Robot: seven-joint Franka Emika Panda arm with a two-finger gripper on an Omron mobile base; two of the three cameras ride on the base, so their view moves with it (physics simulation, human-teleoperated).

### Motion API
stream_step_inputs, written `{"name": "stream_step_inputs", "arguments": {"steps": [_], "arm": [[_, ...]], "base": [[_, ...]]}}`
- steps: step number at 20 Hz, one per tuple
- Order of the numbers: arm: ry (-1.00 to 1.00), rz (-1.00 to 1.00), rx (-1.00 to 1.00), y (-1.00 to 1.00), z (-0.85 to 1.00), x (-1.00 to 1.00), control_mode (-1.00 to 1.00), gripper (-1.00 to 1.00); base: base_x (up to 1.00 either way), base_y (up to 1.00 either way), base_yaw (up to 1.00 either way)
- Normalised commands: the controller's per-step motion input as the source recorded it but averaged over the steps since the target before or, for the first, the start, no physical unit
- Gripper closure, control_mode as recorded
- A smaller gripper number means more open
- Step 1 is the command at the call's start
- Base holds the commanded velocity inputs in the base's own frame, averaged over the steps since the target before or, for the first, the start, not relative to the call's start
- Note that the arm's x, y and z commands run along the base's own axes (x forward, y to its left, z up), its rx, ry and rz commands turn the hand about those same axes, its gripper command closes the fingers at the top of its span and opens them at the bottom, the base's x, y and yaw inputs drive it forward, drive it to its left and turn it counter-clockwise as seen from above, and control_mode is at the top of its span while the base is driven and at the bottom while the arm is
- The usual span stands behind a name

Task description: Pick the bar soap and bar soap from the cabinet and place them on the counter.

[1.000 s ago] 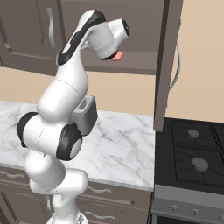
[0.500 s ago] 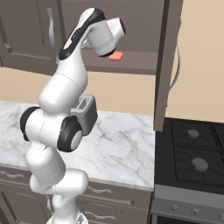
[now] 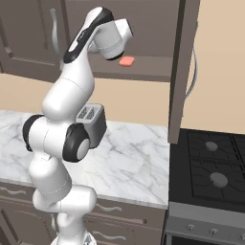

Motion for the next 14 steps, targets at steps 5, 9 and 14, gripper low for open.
{"name": "stream_step_inputs", "arguments": {"steps": [5, 9, 14], "arm": [[0.0, 0.12, 0.0, 0.37, 0.0, -0.52, -1.0, 1.0], [0.0, 0.1, 0.0, 0.36, 0.0, -0.57, -1.0, 1.0], [0.0, 0.07, 0.0, 0.37, 0.0, -0.7, -1.0, 1.0]], "base": [[0.0, 0.0, 0.0], [0.0, 0.0, 0.0], [0.0, 0.0, 0.0]]}}
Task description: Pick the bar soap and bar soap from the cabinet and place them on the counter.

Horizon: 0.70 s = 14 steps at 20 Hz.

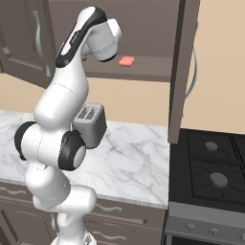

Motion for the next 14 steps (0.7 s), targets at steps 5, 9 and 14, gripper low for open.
{"name": "stream_step_inputs", "arguments": {"steps": [5, 9, 14], "arm": [[-0.01, 0.1, -0.02, 0.35, -0.02, -0.84, -1.0, 1.0], [-0.02, 0.13, -0.02, 0.37, -0.03, -0.75, -1.0, 1.0], [-0.04, 0.06, 0.0, 0.4, -0.03, -0.54, -1.0, 1.0]], "base": [[0.0, 0.0, 0.0], [0.0, 0.0, 0.0], [0.0, 0.0, 0.0]]}}
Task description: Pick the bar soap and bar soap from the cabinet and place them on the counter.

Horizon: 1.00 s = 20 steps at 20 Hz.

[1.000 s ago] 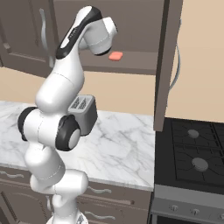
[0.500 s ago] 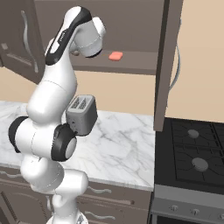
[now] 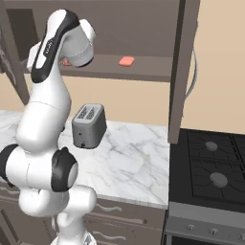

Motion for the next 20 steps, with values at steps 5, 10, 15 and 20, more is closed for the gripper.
{"name": "stream_step_inputs", "arguments": {"steps": [5, 10, 15, 20], "arm": [[-0.07, 0.0, 0.0, 0.38, -0.04, -0.41, -1.0, 1.0], [-0.07, 0.0, 0.0, 0.41, 0.0, -0.39, -1.0, 1.0], [-0.06, 0.0, 0.0, 0.48, -0.03, -0.41, -1.0, 1.0], [-0.06, 0.0, 0.0, 0.41, 0.0, -0.38, -1.0, 1.0]], "base": [[0.0, 0.0, 0.0], [0.0, 0.0, 0.0], [0.0, 0.0, 0.0], [0.0, 0.0, 0.0]]}}
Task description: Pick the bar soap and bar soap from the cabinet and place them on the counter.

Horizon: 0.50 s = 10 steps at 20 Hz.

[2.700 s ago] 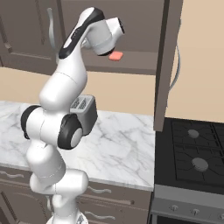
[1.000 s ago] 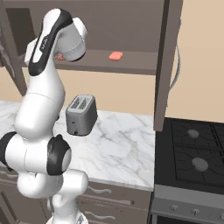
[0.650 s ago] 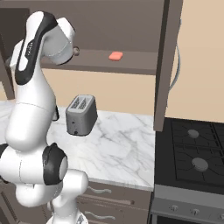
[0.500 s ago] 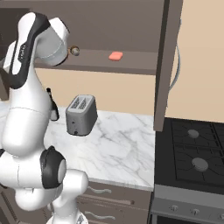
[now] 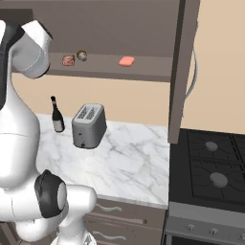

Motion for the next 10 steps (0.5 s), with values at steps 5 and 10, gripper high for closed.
{"name": "stream_step_inputs", "arguments": {"steps": [5, 10], "arm": [[-0.06, 0.0, 0.0, 0.39, -0.02, -0.28, -1.0, 1.0], [-0.05, 0.0, 0.0, 0.39, -0.06, -0.19, -1.0, 1.0]], "base": [[0.0, 0.0, 0.0], [0.0, 0.0, 0.0]]}}
